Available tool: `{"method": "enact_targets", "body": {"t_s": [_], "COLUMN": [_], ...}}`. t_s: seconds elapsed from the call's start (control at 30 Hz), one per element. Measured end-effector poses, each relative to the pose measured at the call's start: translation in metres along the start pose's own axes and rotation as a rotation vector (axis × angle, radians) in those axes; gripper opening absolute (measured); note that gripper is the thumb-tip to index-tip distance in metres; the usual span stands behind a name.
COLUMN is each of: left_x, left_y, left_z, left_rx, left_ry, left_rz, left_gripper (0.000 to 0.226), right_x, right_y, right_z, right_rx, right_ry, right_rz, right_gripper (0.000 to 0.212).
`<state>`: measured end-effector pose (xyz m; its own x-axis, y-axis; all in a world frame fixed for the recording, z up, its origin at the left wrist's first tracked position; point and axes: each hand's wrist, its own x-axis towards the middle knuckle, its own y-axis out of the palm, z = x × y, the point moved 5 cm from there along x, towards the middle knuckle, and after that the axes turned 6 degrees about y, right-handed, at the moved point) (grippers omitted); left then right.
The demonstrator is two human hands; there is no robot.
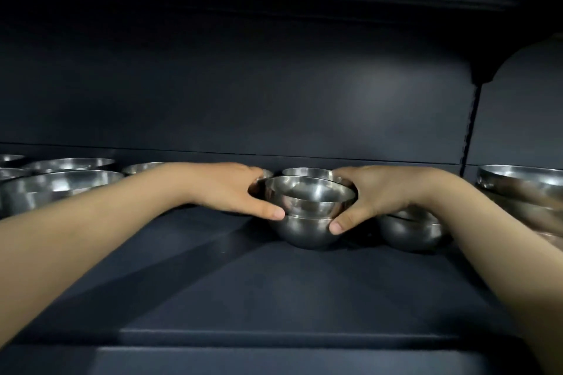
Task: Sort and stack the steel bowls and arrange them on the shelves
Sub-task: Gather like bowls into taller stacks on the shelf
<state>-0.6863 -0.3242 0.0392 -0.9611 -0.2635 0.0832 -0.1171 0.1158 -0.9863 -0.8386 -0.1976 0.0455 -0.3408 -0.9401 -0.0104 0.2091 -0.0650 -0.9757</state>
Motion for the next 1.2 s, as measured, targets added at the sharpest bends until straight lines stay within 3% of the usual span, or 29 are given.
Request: {"method": "enact_targets", "body": {"t_s": [0.1, 0.17, 0.27, 0.37, 0.53, 0.87, 1.0, 1.1, 1.2], "left_x": [0.007, 0.010, 0.010, 0.008, 0.004, -0.010, -0.015, -0.022, -0.030], "left_y": [0.007, 0.010, 0.011, 0.011, 0.012, 0.015, 0.003, -0.010, -0.024], "left_z": [0.005, 0.005, 0.001, 0.001, 0.005, 0.007, 0.011, 0.004, -0.013], "left_rx": [-0.063, -0.117, -0.228, -0.299, -0.349, -0.537, -0.546, -0.564, -0.587], "left_ry": [0.061, 0.087, 0.130, 0.139, 0.120, 0.161, 0.152, 0.187, 0.232], "left_rz": [-0.040, -0.062, -0.073, -0.100, -0.137, -0.138, -0.237, -0.292, -0.308], "left_gripper": [0.081, 0.080, 0.055, 0.067, 0.060, 0.039, 0.060, 0.053, 0.051], "right_x": [0.001, 0.001, 0.001, -0.001, -0.010, -0.019, -0.030, -0.047, -0.068], "right_y": [0.002, 0.003, 0.002, 0.002, 0.001, 0.004, -0.005, -0.015, -0.023], "right_z": [0.000, 0.001, 0.002, 0.004, 0.012, 0.024, 0.030, 0.037, 0.037], "right_rx": [0.059, 0.075, 0.096, 0.093, 0.112, 0.165, 0.155, 0.184, 0.289], "right_ry": [-0.026, -0.035, -0.019, 0.003, 0.029, 0.034, 0.056, 0.055, 0.074], "right_rz": [0.025, 0.034, 0.006, -0.025, -0.039, -0.112, -0.210, -0.281, -0.341], "right_gripper": [0.064, 0.063, 0.081, 0.095, 0.069, 0.052, 0.059, 0.055, 0.065]}}
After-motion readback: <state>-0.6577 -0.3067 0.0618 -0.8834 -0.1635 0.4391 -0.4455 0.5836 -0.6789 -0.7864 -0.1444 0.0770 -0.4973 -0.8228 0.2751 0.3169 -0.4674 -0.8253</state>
